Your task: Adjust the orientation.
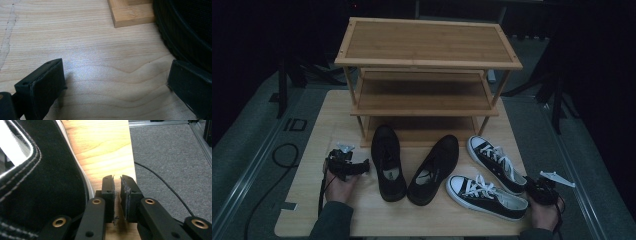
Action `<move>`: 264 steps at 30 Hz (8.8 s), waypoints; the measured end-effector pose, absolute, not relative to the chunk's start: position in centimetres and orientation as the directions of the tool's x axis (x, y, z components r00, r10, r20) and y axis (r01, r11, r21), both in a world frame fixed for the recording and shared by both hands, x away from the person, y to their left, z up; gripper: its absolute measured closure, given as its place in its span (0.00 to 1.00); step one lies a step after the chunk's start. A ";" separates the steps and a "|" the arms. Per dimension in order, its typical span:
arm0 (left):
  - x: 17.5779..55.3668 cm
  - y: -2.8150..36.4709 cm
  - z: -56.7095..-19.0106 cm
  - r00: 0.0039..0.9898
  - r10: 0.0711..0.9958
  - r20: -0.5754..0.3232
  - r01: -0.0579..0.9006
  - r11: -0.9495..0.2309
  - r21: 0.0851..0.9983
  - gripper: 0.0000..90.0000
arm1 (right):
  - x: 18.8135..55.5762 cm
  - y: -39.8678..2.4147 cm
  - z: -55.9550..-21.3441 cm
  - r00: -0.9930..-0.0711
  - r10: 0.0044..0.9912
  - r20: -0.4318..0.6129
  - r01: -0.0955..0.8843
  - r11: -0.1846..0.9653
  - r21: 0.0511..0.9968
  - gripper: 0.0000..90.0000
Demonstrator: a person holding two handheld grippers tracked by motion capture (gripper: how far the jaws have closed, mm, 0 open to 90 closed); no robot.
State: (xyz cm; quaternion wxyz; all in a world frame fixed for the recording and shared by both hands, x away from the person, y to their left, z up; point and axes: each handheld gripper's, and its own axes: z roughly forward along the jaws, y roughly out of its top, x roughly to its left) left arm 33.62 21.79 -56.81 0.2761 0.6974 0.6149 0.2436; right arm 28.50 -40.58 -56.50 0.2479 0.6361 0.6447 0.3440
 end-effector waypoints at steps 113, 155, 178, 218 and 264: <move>31.3 15.0 -45.9 0.453 0.890 -0.051 0.721 -0.332 0.608 0.39 | 28.5 -41.3 -56.5 -0.013 0.995 0.103 0.652 -0.069 0.755 0.58; 32.7 17.1 -46.9 0.457 0.883 -0.109 0.770 -0.332 0.544 0.95 | 28.6 -41.4 -56.5 -0.005 0.995 0.104 0.656 -0.075 0.751 0.54; 33.1 20.9 -46.6 0.492 0.862 -0.118 0.767 -0.365 0.528 0.97 | 28.6 -41.4 -56.5 -0.007 0.995 0.105 0.657 -0.074 0.750 0.55; 33.4 22.9 -43.6 0.505 0.861 -0.063 0.717 -0.379 0.585 0.64 | 28.6 -41.4 -56.5 -0.019 0.993 0.114 0.659 -0.073 0.748 0.56; 33.0 16.2 -40.8 0.612 0.789 -0.054 0.641 -0.455 0.619 0.57 | 28.6 -41.4 -56.6 -0.023 0.993 0.118 0.662 -0.073 0.746 0.55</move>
